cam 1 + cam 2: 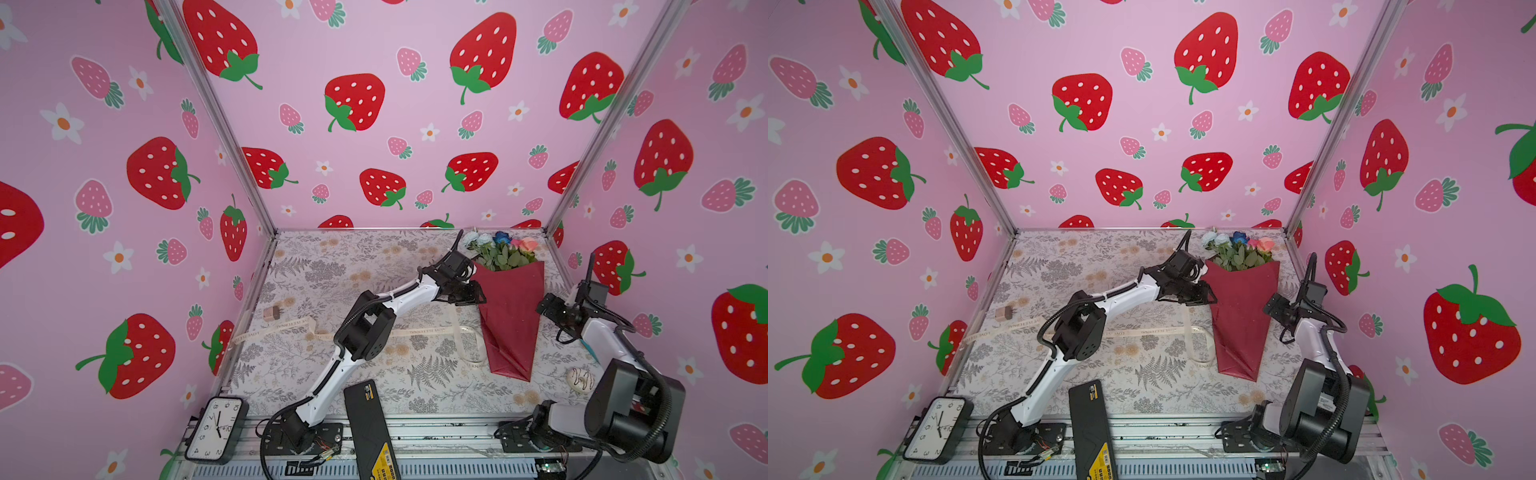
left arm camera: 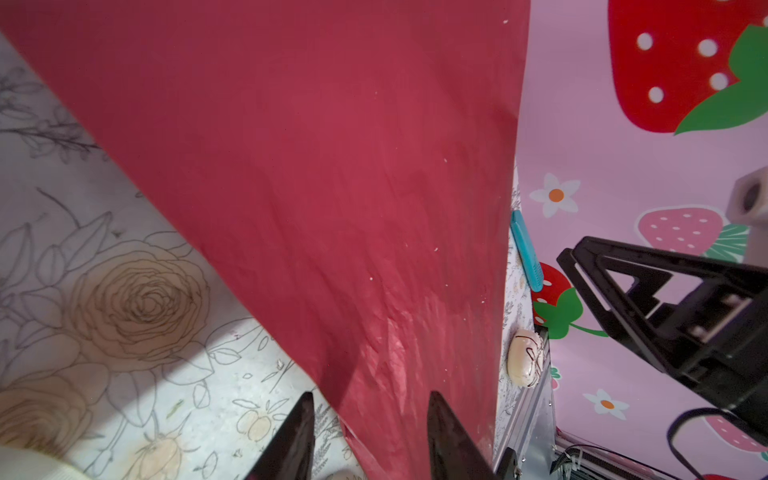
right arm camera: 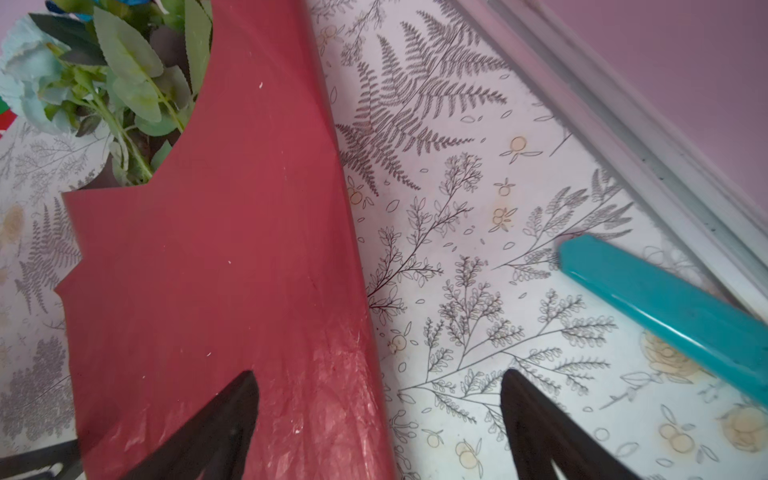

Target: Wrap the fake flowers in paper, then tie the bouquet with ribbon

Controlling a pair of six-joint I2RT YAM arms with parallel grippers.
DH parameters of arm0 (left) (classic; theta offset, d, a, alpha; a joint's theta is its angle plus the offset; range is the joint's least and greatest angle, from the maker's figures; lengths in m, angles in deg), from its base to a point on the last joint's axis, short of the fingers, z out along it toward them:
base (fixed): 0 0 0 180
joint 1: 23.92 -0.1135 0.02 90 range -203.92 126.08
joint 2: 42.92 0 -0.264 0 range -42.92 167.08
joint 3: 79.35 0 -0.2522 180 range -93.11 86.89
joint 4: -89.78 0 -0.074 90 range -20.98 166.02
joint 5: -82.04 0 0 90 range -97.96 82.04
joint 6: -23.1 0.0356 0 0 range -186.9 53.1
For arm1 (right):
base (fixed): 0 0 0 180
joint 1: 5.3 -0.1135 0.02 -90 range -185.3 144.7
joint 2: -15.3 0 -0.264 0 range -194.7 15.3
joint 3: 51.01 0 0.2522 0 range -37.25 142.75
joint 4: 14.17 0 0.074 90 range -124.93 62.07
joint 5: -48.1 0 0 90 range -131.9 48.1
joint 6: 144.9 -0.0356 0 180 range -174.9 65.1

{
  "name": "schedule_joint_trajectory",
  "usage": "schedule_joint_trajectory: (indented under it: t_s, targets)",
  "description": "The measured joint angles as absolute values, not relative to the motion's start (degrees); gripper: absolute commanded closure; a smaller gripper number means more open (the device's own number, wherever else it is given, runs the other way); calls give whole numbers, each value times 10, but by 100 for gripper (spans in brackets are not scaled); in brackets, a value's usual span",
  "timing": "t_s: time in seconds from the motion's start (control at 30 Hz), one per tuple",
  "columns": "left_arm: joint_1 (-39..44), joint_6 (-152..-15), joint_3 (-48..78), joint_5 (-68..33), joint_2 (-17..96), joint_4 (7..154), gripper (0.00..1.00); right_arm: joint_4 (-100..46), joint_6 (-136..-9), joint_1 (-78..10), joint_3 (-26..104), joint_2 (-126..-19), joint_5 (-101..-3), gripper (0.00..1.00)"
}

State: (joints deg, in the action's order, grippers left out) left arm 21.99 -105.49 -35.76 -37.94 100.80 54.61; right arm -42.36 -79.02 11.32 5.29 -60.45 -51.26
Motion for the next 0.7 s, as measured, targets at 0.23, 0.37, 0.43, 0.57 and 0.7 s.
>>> schedule_joint_trajectory:
  t_s: [0.23, 0.37, 0.43, 0.57, 0.7]
  targets:
    - [216, -1032, -397, -385, 1040, 535, 84, -395, -786, 113, 49, -633, -536, 14]
    - [211, -1016, -408, -389, 1051, 535, 98, -391, -781, 113, 49, -660, -547, 15]
    - [209, -1003, -409, -390, 1051, 535, 100, -388, -780, 113, 48, -669, -550, 16]
    - [205, -978, -419, -389, 1052, 536, 100, -382, -778, 113, 44, -677, -556, 15]
    - [203, -963, -433, -384, 1058, 542, 100, -371, -777, 113, 42, -681, -567, 12]
